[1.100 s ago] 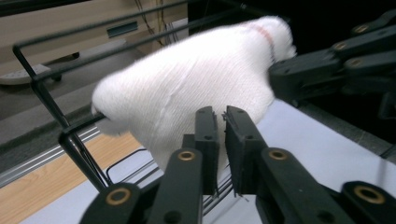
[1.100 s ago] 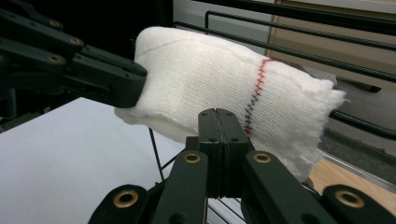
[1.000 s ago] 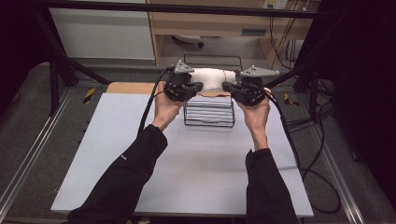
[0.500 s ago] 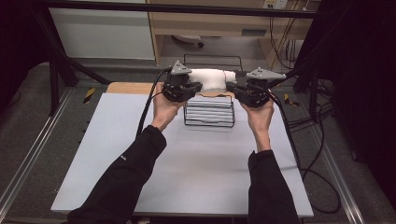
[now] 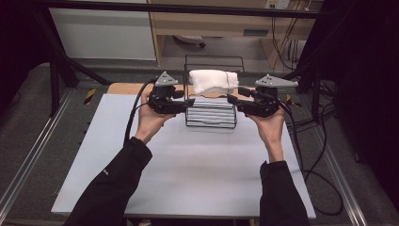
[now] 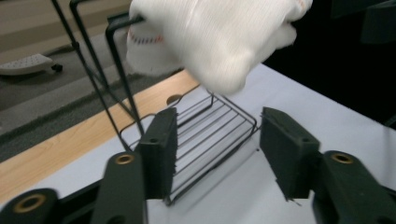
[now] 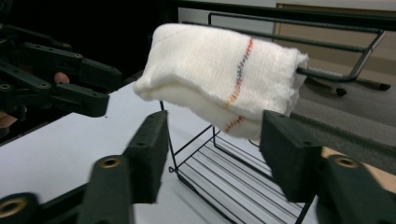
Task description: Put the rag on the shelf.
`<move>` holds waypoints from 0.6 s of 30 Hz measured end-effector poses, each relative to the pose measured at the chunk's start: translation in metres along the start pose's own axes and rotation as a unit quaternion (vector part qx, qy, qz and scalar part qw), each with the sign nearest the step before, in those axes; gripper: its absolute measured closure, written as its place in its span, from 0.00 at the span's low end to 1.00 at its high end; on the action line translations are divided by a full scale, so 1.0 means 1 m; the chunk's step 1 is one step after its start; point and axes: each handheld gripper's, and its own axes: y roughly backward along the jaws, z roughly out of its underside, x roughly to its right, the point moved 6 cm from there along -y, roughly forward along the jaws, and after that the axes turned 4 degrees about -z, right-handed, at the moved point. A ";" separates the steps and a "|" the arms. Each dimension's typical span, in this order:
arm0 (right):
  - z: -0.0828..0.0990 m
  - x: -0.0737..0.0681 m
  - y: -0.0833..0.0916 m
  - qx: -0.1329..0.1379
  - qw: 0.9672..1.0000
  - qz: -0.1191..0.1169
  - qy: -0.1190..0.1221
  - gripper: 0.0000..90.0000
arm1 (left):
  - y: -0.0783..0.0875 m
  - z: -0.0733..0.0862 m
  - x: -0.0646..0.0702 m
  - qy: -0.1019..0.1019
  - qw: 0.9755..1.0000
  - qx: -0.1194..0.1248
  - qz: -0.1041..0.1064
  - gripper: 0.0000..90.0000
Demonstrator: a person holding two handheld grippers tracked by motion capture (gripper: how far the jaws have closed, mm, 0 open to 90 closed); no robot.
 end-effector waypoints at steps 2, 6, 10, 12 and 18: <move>0.004 -0.001 0.001 -0.005 1.000 -0.003 -0.005 0.34 | 0.005 0.009 -0.004 0.002 1.000 -0.002 -0.004 0.42; 0.014 -0.002 0.003 -0.009 1.000 -0.010 -0.016 0.22 | 0.014 0.029 -0.013 0.004 1.000 -0.013 -0.012 0.32; 0.026 -0.003 0.004 -0.018 0.999 -0.018 -0.019 0.11 | 0.024 0.053 -0.022 0.007 1.000 -0.024 -0.018 0.25; 0.032 -0.002 0.005 -0.021 0.999 -0.021 -0.021 0.08 | 0.028 0.065 -0.027 0.009 0.999 -0.030 -0.023 0.21; 0.056 -0.001 0.007 -0.030 0.999 -0.027 -0.026 0.03 | 0.041 0.100 -0.036 0.016 0.999 -0.037 -0.028 0.11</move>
